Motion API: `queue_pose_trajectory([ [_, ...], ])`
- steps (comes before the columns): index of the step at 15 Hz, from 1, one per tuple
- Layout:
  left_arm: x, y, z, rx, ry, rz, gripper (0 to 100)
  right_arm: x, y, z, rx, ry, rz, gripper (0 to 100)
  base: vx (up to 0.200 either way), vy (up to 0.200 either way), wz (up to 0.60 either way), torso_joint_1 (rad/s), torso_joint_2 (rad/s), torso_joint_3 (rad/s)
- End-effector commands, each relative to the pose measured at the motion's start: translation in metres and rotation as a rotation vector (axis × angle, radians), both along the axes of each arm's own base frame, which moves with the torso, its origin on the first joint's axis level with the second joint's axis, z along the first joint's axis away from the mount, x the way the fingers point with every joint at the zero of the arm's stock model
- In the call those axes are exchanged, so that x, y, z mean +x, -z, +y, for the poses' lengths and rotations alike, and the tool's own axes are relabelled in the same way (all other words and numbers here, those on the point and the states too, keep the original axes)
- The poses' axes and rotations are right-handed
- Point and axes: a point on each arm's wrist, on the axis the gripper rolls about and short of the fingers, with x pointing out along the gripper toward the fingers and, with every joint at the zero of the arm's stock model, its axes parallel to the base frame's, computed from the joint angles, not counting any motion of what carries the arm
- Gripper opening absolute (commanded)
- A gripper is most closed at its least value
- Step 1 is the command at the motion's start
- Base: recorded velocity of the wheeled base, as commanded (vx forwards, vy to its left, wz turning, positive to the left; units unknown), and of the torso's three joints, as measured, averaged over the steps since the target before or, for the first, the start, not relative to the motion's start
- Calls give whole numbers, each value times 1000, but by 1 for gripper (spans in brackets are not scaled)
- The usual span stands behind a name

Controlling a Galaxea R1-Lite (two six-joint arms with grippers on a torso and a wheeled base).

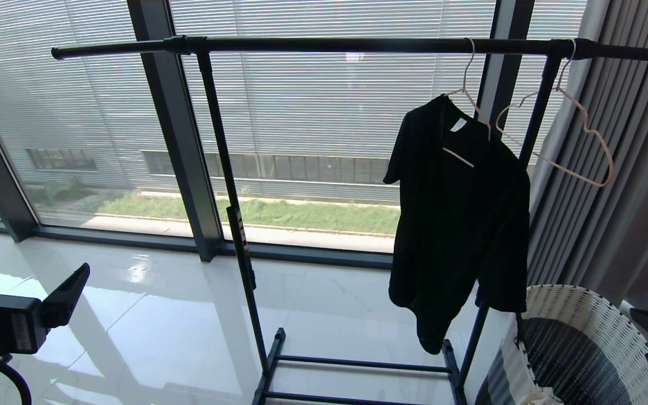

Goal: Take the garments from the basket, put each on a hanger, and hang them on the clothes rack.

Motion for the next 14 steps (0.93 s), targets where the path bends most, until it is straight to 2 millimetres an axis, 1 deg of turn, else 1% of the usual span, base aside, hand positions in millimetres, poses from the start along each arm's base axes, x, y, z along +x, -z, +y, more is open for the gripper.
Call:
queue_pose_trajectory([
  [1,1,-5,0,-2,-12,-15,100,-4,-2,-2,-6,-7,-16,100,0,0,0,-51,134,90],
  [4,-1,-4,1,-3,-24,-18,100,-6,-3,-3,-10,-11,-23,100,0,0,0,-9,25,17],
  [7,-1,-4,1,-3,-26,-19,100,-8,-4,-4,-22,-21,-29,100,0,0,-600,4,6,7],
  [14,-1,-3,1,-2,-26,-15,100,-7,-4,-4,-20,-17,-27,100,0,0,0,0,0,0],
])
